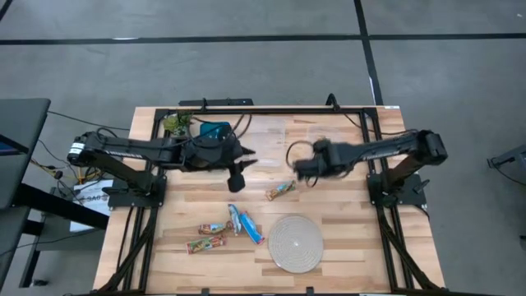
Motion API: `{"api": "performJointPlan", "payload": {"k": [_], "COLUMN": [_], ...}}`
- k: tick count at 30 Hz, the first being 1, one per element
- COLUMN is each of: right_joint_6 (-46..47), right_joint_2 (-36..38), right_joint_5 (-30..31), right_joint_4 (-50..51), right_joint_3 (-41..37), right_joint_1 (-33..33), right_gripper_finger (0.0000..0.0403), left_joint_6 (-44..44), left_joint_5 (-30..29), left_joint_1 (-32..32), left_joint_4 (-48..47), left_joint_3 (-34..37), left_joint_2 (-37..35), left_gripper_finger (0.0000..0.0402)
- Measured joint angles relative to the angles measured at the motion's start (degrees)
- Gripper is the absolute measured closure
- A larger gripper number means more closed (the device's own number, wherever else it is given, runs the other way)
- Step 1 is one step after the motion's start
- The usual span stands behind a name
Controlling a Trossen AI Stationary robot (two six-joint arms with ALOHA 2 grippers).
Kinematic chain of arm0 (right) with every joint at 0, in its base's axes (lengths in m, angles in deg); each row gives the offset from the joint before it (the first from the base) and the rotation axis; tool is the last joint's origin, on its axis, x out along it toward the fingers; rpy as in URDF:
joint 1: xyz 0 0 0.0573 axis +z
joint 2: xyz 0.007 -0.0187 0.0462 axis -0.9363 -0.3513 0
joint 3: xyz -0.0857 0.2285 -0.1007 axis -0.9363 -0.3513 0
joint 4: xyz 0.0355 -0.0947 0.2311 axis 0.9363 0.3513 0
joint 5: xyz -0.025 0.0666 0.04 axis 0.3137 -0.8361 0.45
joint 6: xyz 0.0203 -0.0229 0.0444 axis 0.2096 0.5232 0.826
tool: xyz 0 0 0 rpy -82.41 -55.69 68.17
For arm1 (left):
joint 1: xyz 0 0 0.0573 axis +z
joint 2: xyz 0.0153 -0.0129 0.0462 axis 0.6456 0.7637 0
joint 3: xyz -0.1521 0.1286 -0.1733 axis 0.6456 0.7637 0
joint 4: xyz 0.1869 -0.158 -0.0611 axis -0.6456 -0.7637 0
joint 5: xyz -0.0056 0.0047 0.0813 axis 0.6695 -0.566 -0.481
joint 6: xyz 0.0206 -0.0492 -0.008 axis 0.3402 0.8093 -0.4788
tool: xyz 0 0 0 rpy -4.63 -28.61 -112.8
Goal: Pick and place Granola Bars by type
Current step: Put the yellow granola bar into the right transparent bin
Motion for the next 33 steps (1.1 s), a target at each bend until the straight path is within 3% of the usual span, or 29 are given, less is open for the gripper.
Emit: {"api": "performJointPlan", "payload": {"k": [9, 16, 20, 23, 29, 33], "right_joint_6": [-19.3, -28.8, -31.0, -39.3, -60.2, -72.7], "right_joint_2": [4.3, 4.1, 4.1, 4.2, 4.2, 4.1], "right_joint_5": [-1.2, -4.2, -4.2, -5.7, -20.1, -26.7], "right_joint_4": [0.8, -1.9, -3.5, -9.0, -22.0, -25.4], "right_joint_3": [-0.4, -0.4, -0.4, -0.4, -0.4, -0.4], "right_joint_1": [-14.5, -19.2, -19.2, -18.2, -12.8, -7.7], "right_gripper_finger": [0.0351, 0.0288, 0.024, 0.0211, 0.0185, 0.0184], "left_joint_6": [3.0, 6.8, 7.8, 7.9, 12.2, 21.5], "left_joint_5": [-1.6, -1.5, -0.8, 1.3, 2.7, 1.9], "left_joint_1": [1.5, 1.5, 1.5, 1.5, 1.5, 1.8], "left_joint_4": [-2.2, -5.0, -5.9, -5.8, -6.8, -9.1], "left_joint_3": [-0.9, -0.9, -0.9, -0.9, -0.9, -0.9], "left_joint_2": [0.0, 0.0, 0.0, 0.0, 0.0, 0.0], "left_gripper_finger": [0.0292, 0.0292, 0.0292, 0.0292, 0.0292, 0.0292]}}
